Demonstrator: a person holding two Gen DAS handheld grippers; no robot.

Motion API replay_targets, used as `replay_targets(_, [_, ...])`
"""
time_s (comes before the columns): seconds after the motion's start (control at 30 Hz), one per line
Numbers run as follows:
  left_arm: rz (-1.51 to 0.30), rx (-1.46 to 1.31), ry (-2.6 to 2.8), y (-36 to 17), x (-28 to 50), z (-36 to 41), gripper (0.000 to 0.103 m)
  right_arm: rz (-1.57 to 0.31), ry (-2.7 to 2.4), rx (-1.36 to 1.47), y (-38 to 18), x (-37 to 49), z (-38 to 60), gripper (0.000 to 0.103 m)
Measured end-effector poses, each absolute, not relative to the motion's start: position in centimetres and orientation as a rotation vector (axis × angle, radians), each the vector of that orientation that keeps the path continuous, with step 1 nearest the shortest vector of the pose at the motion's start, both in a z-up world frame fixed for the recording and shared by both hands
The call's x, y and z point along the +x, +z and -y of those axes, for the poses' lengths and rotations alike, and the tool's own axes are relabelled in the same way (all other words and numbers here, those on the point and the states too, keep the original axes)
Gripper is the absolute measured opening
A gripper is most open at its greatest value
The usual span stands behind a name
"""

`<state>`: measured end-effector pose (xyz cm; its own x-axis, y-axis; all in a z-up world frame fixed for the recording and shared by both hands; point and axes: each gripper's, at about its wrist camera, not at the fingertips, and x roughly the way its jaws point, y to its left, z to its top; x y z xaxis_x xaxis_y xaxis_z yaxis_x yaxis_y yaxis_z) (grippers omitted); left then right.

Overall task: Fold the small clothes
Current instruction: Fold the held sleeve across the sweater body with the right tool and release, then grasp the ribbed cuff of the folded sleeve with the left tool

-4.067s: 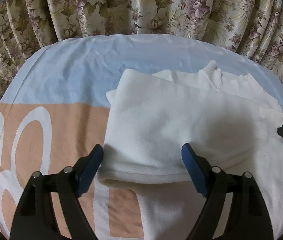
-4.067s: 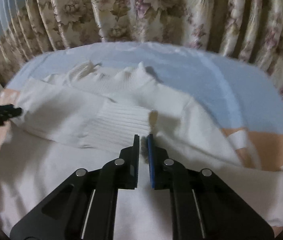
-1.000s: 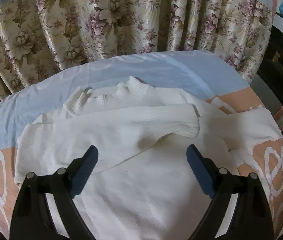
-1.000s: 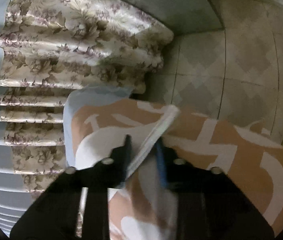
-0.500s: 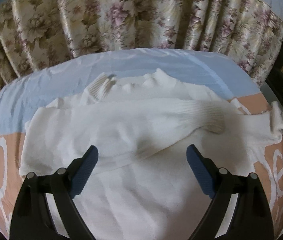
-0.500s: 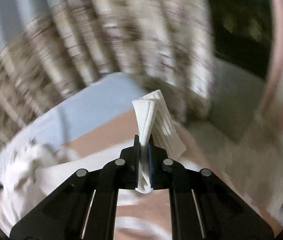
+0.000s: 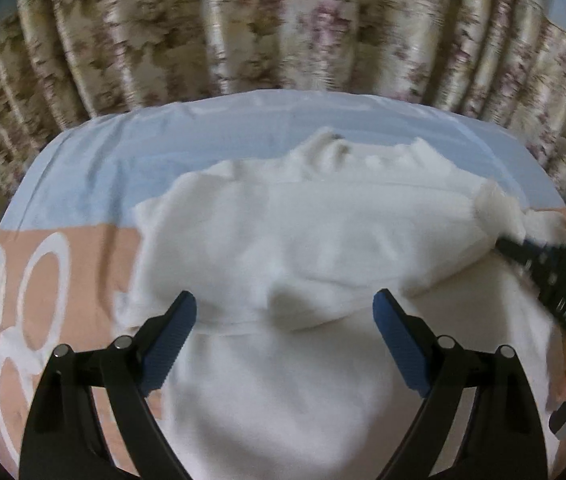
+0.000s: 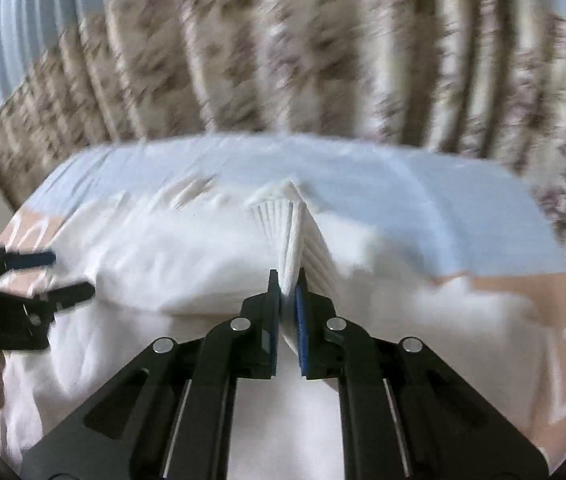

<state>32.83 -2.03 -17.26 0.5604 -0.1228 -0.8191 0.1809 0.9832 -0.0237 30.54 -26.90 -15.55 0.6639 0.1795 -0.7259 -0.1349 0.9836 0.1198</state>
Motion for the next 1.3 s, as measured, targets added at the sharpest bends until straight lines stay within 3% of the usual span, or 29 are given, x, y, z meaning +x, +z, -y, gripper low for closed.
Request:
replay_targets(0.07, [-0.969, 0.042, -0.171, -17.4, 32.9, 0.9, 0.090, -0.886, 0.239, 0.057, -17.0, 31.2, 25.2, 0.009])
replay_targets(0.27, [-0.979, 0.005, -0.214, -17.4, 33.1, 1.3, 0.090, -1.006, 0.362, 0.088, -18.5, 30.2, 24.4, 0.045])
replay_targets(0.7, [-1.034, 0.070, -0.470, -19.5, 34.1, 15.9, 0.089, -0.916, 0.057, 0.107, -15.4, 24.7, 36.3, 0.055])
replay_targets(0.77, [-1.052, 0.110, -0.490, -20.0, 34.1, 17.6, 0.070, -0.902, 0.026, 0.110, -15.3, 24.3, 37.5, 0.056])
replay_targets(0.9, [-1.037, 0.211, -0.455, -20.4, 34.0, 19.5, 0.062, -0.898, -0.019, 0.125, -15.7, 24.0, 39.1, 0.056])
replay_targets(1.0, [-1.023, 0.226, -0.430, -20.3, 34.2, 19.2, 0.029, -0.897, -0.029, 0.133, -16.0, 23.9, 39.7, 0.056])
replay_targets(1.03, [-1.022, 0.218, -0.432, -20.3, 34.3, 19.0, 0.024, -0.895, -0.027, 0.136, -16.1, 23.8, 39.8, 0.056])
replay_targets(1.3, [-1.007, 0.156, -0.450, -19.4, 34.2, 17.5, 0.014, -0.877, -0.034, 0.059, -16.2, 23.9, 38.4, 0.056])
